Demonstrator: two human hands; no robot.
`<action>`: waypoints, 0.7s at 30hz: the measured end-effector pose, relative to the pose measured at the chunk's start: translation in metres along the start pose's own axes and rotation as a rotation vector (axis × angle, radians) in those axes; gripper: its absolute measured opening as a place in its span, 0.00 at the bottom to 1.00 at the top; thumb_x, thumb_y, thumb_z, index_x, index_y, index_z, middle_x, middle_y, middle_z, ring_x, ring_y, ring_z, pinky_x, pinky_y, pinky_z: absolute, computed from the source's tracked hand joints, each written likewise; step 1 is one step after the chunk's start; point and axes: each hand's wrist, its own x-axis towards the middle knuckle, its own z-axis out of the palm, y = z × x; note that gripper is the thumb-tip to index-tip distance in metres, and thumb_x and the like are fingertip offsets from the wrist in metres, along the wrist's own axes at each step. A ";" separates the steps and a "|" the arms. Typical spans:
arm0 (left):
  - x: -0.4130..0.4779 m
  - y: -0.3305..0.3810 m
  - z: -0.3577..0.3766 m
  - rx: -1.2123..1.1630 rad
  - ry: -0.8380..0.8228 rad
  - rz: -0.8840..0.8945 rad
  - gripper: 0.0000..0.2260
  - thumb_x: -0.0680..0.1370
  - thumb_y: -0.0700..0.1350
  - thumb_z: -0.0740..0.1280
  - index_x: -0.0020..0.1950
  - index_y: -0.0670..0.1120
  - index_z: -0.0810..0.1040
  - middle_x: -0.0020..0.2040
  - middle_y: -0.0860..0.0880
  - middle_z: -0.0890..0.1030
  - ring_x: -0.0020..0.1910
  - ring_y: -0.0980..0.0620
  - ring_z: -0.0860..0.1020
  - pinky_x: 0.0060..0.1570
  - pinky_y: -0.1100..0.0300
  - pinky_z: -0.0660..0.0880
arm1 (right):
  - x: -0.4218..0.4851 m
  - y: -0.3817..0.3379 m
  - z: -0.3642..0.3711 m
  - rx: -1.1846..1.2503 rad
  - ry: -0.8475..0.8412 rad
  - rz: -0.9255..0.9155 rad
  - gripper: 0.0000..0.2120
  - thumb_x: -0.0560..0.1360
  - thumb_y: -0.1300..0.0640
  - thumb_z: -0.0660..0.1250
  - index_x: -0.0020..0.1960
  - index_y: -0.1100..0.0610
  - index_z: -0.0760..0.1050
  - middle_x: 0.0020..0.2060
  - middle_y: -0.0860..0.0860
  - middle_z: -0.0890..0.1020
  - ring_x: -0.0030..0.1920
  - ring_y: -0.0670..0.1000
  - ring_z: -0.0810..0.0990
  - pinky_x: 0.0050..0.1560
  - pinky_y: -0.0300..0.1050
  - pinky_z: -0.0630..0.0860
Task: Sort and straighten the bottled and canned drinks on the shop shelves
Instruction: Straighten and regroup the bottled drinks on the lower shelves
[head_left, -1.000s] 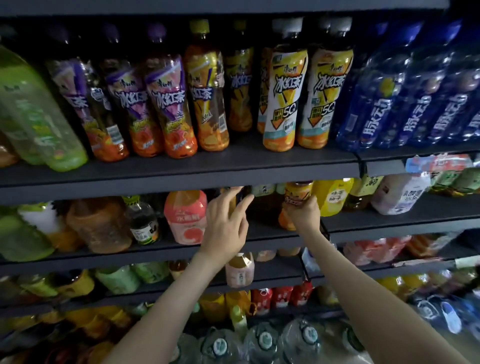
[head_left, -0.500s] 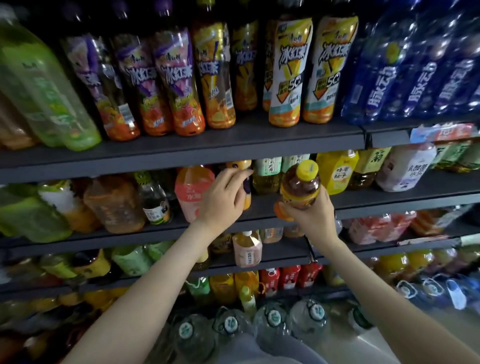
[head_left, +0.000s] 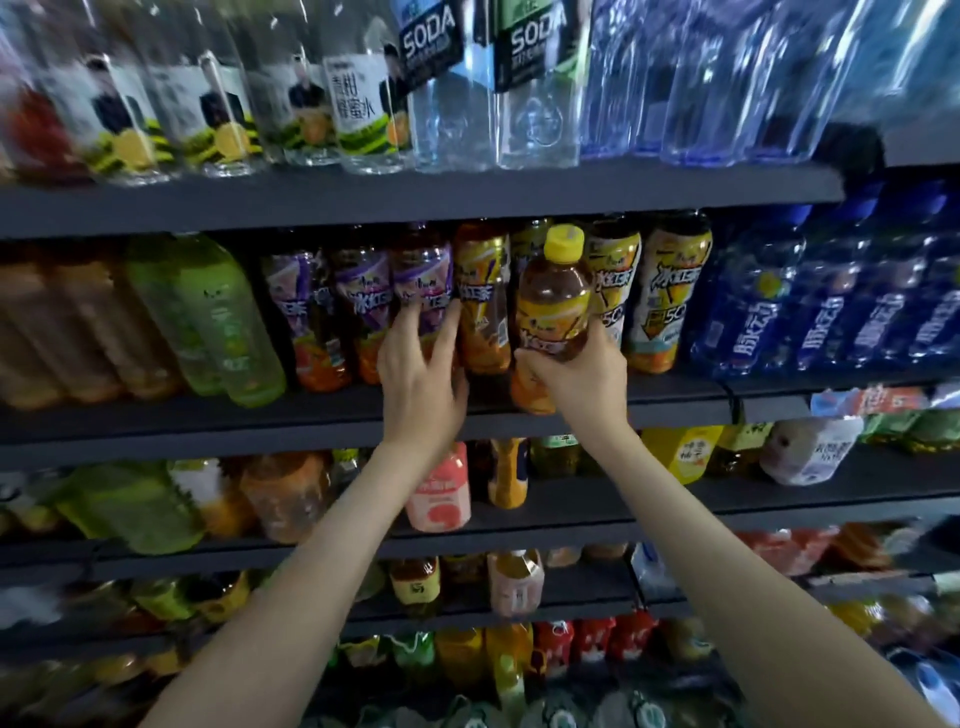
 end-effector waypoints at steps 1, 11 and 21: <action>0.000 -0.005 0.001 0.049 -0.016 0.015 0.37 0.72 0.38 0.71 0.77 0.47 0.58 0.74 0.37 0.57 0.72 0.36 0.57 0.70 0.42 0.55 | 0.005 0.002 0.004 -0.015 0.010 0.018 0.29 0.66 0.44 0.76 0.61 0.56 0.71 0.53 0.53 0.79 0.54 0.53 0.78 0.49 0.46 0.76; 0.010 -0.045 0.014 0.216 -0.132 0.026 0.50 0.66 0.37 0.77 0.78 0.49 0.49 0.77 0.40 0.48 0.75 0.41 0.42 0.69 0.40 0.43 | 0.019 0.015 0.036 -0.167 -0.038 -0.003 0.37 0.73 0.55 0.72 0.74 0.65 0.56 0.70 0.61 0.64 0.70 0.59 0.66 0.65 0.47 0.67; 0.011 -0.049 0.031 0.179 -0.091 0.109 0.47 0.68 0.33 0.74 0.78 0.48 0.49 0.76 0.38 0.44 0.75 0.43 0.42 0.70 0.40 0.44 | 0.025 0.023 0.056 -0.315 0.035 0.045 0.36 0.76 0.55 0.68 0.76 0.63 0.51 0.71 0.59 0.63 0.72 0.58 0.59 0.69 0.49 0.63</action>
